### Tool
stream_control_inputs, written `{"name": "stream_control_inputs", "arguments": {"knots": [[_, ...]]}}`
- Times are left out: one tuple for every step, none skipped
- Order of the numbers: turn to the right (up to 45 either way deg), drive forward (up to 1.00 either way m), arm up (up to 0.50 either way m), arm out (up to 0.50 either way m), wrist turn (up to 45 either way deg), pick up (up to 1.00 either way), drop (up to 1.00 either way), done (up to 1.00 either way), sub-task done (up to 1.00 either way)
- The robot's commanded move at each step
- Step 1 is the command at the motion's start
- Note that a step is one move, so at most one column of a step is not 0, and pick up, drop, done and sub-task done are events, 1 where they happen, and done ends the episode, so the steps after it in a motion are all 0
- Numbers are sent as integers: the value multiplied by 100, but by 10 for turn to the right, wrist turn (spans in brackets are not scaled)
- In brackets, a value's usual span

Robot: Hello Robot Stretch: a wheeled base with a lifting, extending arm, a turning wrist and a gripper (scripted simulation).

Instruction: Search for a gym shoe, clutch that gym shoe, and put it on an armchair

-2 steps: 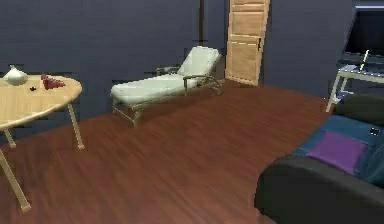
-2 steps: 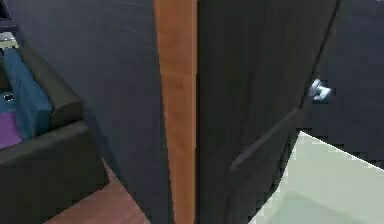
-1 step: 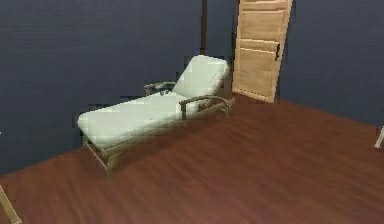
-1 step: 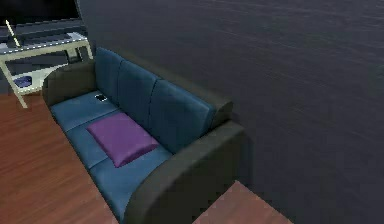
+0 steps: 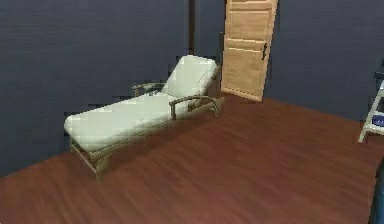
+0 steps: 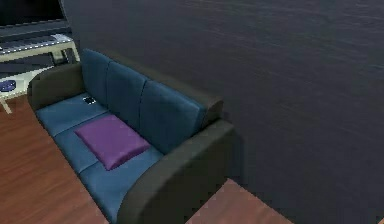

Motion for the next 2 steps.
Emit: {"name": "stream_control_inputs", "arguments": {"knots": [[0, 35, 0, 0, 0, 0, 0, 0, 0], [-270, 0, 0, 0, 0, 0, 0, 0, 0]]}}
